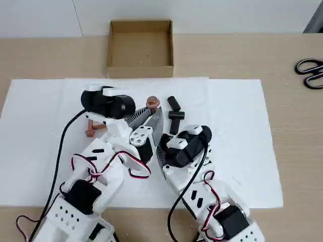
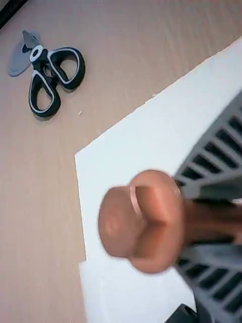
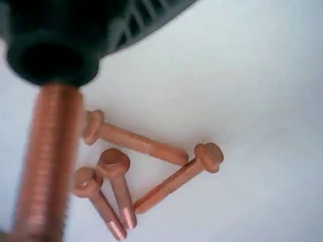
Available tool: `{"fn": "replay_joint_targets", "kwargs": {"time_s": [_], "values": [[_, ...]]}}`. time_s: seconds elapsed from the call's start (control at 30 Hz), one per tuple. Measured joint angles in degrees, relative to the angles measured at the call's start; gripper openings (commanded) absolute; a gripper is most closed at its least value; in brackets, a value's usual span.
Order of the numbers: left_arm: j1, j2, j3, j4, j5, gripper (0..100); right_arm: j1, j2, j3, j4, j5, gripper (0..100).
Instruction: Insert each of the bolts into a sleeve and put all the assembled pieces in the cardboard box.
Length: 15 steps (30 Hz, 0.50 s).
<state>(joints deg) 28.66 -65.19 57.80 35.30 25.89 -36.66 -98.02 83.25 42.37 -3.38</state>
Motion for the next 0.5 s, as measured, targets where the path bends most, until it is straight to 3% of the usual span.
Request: {"fn": "replay_joint_targets", "kwargs": {"time_s": [0.5], "values": [[0.79,0.00,0.00,0.00,0.26,1,0.00,0.00,0.00,0.00,-0.18,0.4]]}}
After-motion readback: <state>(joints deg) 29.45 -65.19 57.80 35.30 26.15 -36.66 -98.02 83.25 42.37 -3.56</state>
